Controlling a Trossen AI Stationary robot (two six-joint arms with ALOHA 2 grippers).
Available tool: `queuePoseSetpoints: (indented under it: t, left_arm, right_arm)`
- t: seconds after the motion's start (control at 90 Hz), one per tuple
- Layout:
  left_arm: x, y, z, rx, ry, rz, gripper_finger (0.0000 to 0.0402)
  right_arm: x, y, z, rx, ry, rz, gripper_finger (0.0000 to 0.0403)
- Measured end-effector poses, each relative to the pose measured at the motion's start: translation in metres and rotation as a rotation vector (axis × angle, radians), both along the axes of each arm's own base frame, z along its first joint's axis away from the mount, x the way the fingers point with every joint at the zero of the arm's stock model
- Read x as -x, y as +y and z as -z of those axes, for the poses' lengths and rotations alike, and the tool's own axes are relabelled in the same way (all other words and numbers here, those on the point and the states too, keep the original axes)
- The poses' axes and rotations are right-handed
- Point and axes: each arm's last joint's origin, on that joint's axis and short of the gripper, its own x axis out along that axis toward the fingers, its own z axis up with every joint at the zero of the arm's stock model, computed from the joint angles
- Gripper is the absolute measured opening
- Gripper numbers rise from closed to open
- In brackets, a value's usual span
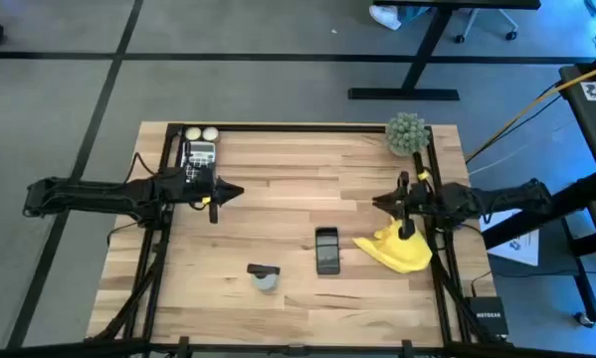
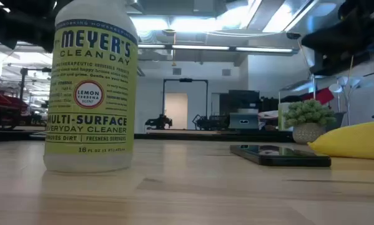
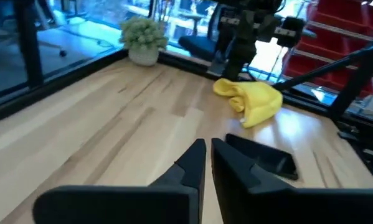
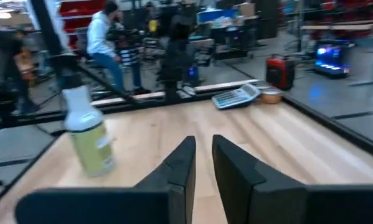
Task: Apply microfiber cloth
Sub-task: Return to Home Position
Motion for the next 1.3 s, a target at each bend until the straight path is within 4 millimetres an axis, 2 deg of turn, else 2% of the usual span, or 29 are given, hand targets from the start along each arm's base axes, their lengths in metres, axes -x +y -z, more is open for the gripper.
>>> queuePoseSetpoints:
  t: [0.2, 0.411, 0.633, 0.8, 1.044, 1.133, 1.3]
  left_arm:
    - [0.004, -0.001, 0.018, 0.012, -0.017, 0.018, 0.0008]
    - [0.020, -0.003, 0.045, 0.042, -0.102, 0.028, 0.0008]
    - [0.026, -0.003, 0.046, -0.005, -0.070, -0.014, 0.0008]
    - [0.029, -0.002, 0.047, -0.059, -0.043, -0.066, 0.0008]
    - [0.031, -0.001, 0.050, -0.056, -0.005, -0.106, 0.0008]
    - [0.031, -0.002, 0.048, -0.051, -0.036, -0.082, 0.0008]
    - [0.035, -0.005, 0.030, -0.107, -0.213, 0.015, 0.0008]
  right_arm:
    - [0.000, -0.006, 0.012, 0.017, 0.013, -0.017, 0.0040]
    - [0.000, -0.008, 0.028, -0.008, -0.041, 0.007, 0.0040]
    - [0.001, -0.012, 0.031, -0.027, -0.009, 0.136, 0.0040]
    - [0.001, -0.012, 0.031, 0.000, -0.002, 0.129, 0.0040]
    - [0.000, -0.009, 0.034, -0.002, 0.020, 0.015, 0.0040]
    - [0.000, -0.007, 0.034, -0.004, 0.024, -0.021, 0.0040]
    - [0.000, -0.007, 0.034, -0.004, 0.027, -0.025, 0.0040]
